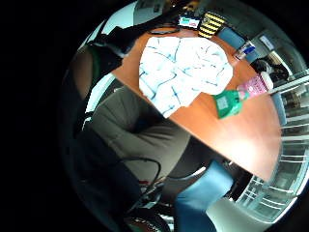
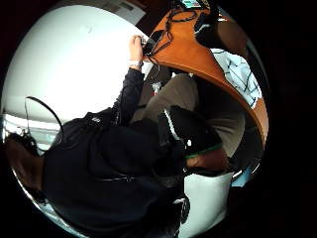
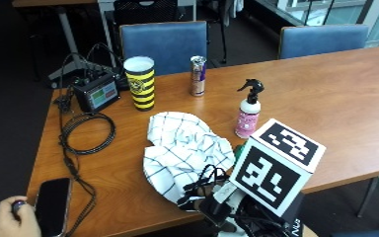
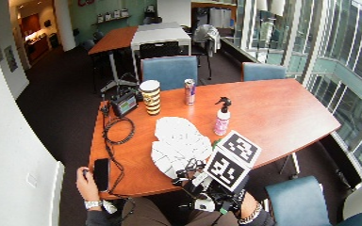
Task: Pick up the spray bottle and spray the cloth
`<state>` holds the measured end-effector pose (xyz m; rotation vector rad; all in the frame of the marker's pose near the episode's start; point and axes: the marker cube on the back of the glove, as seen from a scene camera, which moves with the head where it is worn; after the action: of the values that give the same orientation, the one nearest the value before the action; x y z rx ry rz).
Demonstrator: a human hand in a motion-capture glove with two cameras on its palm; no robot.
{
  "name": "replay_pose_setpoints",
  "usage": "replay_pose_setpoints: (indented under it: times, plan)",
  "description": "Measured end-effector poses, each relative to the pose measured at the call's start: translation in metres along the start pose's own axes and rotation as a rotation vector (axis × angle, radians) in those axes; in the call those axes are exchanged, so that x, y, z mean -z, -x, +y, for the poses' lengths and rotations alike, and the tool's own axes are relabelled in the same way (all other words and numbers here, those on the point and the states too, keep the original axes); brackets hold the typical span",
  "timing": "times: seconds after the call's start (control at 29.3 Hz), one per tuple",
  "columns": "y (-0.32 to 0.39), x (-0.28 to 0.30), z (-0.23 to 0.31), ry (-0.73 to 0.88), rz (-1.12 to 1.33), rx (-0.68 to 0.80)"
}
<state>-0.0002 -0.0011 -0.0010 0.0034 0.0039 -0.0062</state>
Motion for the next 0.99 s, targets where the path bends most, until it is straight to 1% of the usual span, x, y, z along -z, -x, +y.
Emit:
replay_pose_setpoints:
  times: [0.31, 0.68, 0.85, 0.99]
  plan:
    - [-0.005, 0.002, -0.005, -0.006, 0.007, -0.009]
    - [-0.032, 0.005, -0.021, -0.036, -0.004, -0.070]
    - [-0.053, 0.015, -0.034, -0.100, 0.010, -0.122]
    - [-0.078, 0.034, -0.044, -0.211, 0.019, -0.208]
